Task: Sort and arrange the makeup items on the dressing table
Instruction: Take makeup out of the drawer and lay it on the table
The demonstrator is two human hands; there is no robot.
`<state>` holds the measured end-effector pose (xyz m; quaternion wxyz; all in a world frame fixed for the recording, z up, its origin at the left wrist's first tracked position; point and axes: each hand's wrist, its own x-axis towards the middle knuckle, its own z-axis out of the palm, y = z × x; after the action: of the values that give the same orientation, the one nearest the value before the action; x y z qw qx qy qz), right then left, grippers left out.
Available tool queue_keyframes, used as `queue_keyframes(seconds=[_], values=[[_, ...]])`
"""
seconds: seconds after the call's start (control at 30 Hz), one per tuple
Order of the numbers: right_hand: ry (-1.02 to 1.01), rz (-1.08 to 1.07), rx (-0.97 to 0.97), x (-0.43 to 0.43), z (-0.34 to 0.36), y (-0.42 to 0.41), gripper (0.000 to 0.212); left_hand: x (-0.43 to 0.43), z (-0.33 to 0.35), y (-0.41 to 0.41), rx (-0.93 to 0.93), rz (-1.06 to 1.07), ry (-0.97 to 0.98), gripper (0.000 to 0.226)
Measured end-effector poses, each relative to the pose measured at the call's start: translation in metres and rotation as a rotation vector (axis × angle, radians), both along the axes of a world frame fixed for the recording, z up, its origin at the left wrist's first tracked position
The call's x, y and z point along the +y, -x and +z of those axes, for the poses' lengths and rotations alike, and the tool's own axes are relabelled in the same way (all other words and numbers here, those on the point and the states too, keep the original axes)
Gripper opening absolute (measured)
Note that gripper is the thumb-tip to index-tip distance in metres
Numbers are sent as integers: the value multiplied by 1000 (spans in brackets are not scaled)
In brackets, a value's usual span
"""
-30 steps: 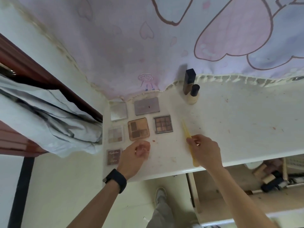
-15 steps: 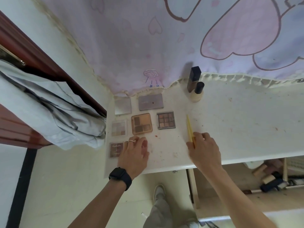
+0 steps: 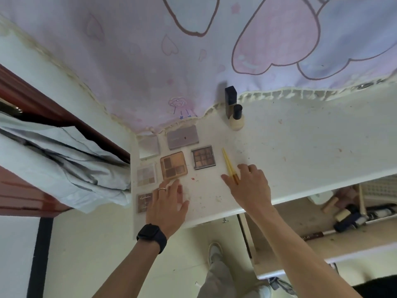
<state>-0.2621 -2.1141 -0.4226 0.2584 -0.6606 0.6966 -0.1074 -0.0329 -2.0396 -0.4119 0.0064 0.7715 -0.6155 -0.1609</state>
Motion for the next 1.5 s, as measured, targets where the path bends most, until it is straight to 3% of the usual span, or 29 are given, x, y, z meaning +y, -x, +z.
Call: queue_keyframes(seconds=[0.1,0.2,0.3,0.43,0.53,0.67,0.73,1.0,1.2,1.37,1.5], values=[[42,-70,-94,18,4,23,55,5,7,20,-15,-64,111,59],[100,-123,-112,58,-3,62,42,16,9,61,32,-263,210,53],[61,-151,-32,109,-20,110,36,30,2,115,177,-507,226,46],[51,-273,158,160,-47,176,25,40,-20,195,321,-705,93,36],[24,-295,301,171,-58,225,21,36,-45,253,409,-628,-172,38],[-26,-239,324,171,-72,266,17,11,-89,314,424,-468,-540,48],[-15,-214,314,170,-80,272,24,0,-108,334,422,-452,-618,46],[124,-212,198,174,-101,277,34,-18,-142,360,334,-496,-650,29],[129,-214,180,173,-102,277,36,-24,-141,354,331,-496,-797,31],[121,-209,252,165,-101,283,38,-27,-105,343,433,-502,-695,25],[-85,-192,377,138,-89,282,44,-43,-52,326,668,-390,-617,12]])
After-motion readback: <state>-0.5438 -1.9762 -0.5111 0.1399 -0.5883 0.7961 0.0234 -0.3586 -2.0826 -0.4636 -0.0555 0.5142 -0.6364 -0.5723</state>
